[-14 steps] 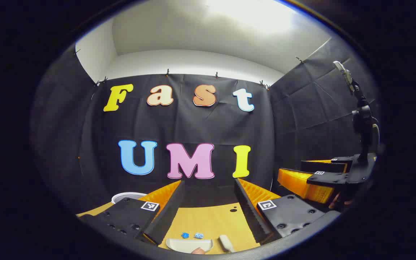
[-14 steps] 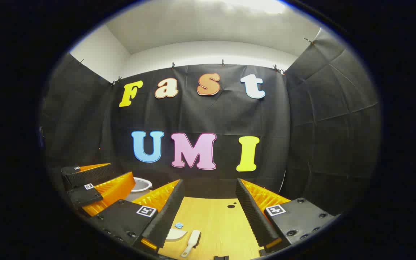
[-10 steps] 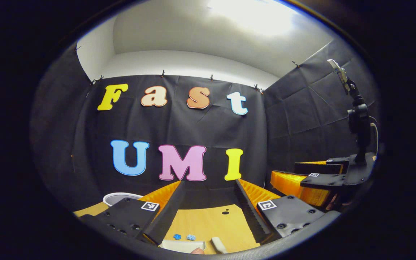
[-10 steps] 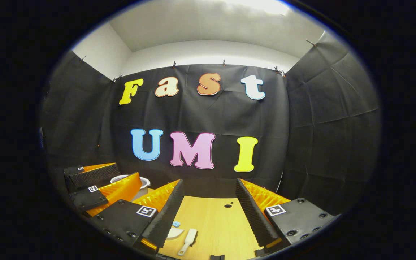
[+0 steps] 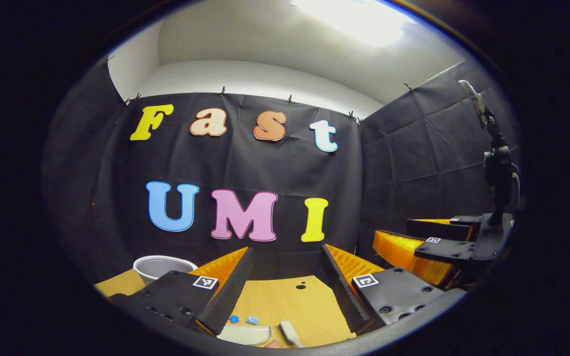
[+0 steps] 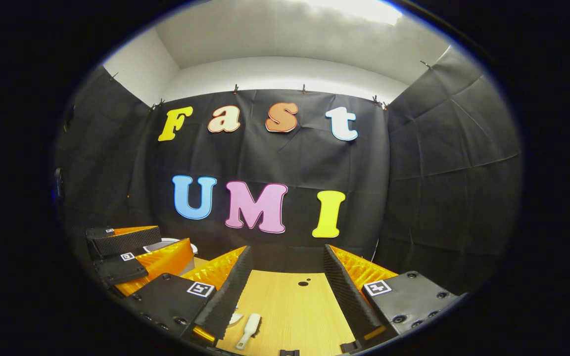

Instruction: Pick up the small broom and dustpan from the desktop, sweep the trash into the dustpan with the broom, and then empty the trash into the garbage bin.

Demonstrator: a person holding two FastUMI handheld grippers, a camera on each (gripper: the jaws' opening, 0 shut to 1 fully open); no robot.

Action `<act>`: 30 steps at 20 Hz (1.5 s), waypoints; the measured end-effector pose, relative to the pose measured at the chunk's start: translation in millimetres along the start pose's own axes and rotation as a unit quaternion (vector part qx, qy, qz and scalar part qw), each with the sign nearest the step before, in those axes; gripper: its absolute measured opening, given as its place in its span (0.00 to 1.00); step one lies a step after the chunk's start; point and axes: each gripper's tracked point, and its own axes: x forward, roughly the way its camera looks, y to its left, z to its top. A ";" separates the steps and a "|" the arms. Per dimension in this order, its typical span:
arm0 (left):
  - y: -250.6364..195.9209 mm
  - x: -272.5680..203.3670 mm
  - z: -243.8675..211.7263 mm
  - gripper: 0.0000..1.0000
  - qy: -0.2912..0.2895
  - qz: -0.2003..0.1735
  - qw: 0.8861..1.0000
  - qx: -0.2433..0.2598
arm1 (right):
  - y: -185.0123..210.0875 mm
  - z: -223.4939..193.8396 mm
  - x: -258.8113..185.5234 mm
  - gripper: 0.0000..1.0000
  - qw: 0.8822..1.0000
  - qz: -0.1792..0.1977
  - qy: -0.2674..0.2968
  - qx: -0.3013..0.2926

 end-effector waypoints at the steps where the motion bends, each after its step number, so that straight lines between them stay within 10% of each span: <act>1: 3.5 -0.1 -1.4 0.82 0.005 0.006 1.000 0.005 | 3.8 -3.4 0.6 0.93 1.000 0.004 0.004 0.002; 30: 19.2 8.0 -22.8 0.82 0.032 0.018 0.999 0.016 | 8.6 -28.0 16.2 0.93 0.999 -0.004 0.042 0.027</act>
